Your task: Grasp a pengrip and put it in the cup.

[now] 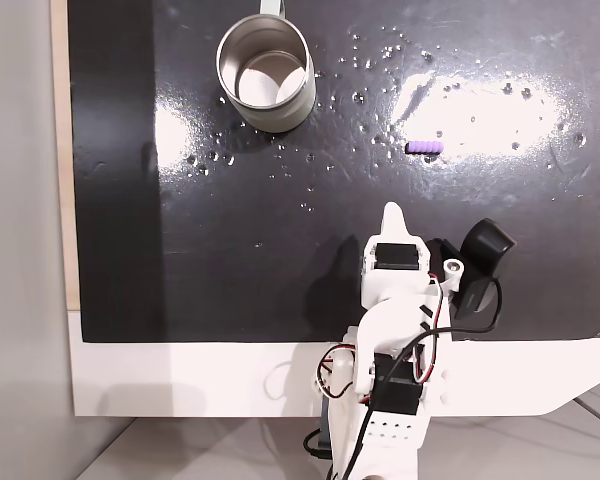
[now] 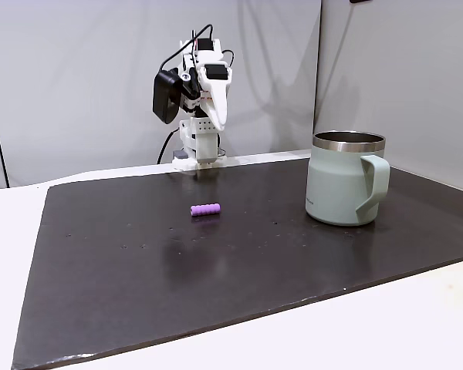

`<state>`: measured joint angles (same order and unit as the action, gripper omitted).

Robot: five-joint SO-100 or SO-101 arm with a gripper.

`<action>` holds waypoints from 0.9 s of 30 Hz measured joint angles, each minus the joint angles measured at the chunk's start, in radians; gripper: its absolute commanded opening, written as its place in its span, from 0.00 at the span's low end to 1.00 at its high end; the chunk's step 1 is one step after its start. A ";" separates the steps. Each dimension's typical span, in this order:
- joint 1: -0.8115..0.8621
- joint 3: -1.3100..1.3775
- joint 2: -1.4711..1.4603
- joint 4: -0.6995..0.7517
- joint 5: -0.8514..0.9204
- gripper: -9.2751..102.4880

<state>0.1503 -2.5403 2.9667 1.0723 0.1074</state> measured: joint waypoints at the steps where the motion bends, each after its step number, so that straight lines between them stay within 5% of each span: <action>1: -0.002 0.057 -0.054 0.021 0.006 0.09; 12: 0.101 0.637 -0.629 0.288 0.031 0.30; 27: 0.153 1.043 -1.258 0.457 0.046 0.32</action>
<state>0.3037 -1.4972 1.7089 1.5294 0.1534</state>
